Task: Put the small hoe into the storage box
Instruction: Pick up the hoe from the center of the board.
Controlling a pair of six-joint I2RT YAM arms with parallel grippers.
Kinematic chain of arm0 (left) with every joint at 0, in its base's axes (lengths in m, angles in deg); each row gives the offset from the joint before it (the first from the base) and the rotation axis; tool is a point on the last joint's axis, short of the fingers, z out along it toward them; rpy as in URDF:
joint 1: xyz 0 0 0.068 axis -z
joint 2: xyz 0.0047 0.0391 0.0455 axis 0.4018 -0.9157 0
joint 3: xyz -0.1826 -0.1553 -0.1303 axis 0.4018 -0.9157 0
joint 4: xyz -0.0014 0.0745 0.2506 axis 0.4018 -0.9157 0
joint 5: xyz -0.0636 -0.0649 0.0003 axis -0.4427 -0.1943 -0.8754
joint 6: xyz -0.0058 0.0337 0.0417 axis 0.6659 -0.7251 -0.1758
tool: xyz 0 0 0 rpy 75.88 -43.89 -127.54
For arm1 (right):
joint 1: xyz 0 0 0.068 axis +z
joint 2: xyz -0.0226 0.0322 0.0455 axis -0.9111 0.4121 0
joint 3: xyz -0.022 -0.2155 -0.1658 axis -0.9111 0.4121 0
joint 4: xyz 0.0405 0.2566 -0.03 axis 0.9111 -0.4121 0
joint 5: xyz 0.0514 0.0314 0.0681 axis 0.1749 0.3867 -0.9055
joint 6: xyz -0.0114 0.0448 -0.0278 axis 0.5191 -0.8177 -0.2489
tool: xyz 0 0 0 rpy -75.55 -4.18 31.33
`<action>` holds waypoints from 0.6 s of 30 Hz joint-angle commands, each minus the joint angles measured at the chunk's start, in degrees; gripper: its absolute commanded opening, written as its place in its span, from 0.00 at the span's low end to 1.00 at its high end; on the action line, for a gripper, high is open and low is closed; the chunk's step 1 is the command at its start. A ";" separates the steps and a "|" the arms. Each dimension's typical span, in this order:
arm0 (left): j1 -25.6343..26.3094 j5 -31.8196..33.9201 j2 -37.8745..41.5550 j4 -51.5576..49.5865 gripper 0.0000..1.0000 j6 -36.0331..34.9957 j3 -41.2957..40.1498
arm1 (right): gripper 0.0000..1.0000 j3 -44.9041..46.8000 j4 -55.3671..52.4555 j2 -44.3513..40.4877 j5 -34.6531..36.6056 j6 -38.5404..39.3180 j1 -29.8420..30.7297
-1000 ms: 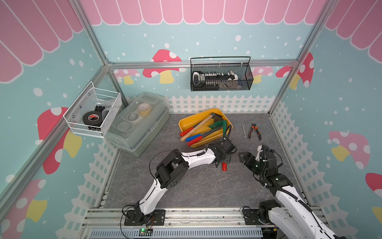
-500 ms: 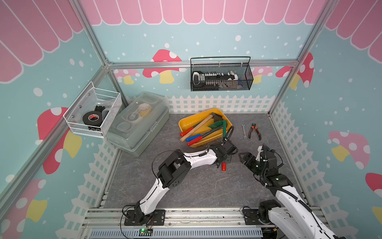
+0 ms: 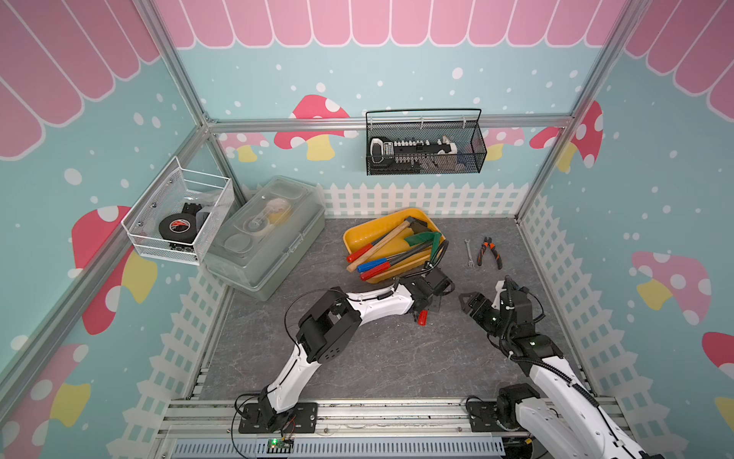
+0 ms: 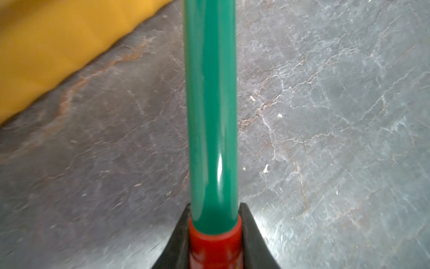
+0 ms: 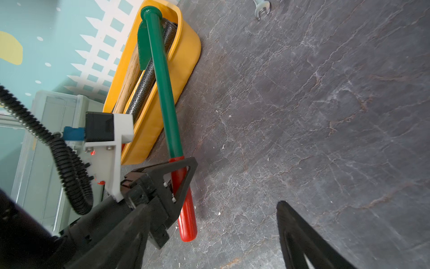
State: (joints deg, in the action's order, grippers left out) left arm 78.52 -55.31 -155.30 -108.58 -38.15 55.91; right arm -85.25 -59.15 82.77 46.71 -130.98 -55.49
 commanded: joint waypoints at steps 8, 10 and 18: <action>-0.86 2.03 7.61 -9.40 0.00 -9.84 4.03 | 0.84 1.84 0.78 0.12 -0.58 -0.36 -0.24; -1.42 1.53 7.31 -12.96 0.00 -12.19 6.39 | 0.84 2.09 0.97 0.09 -0.78 -0.55 -0.24; -5.06 -3.05 7.48 -21.20 0.00 -21.60 10.96 | 0.84 2.47 1.44 -0.15 -1.06 -0.86 -0.24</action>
State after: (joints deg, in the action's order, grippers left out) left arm 74.41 -56.68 -150.73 -126.24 -52.75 64.39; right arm -83.81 -58.54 82.77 45.84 -131.20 -55.51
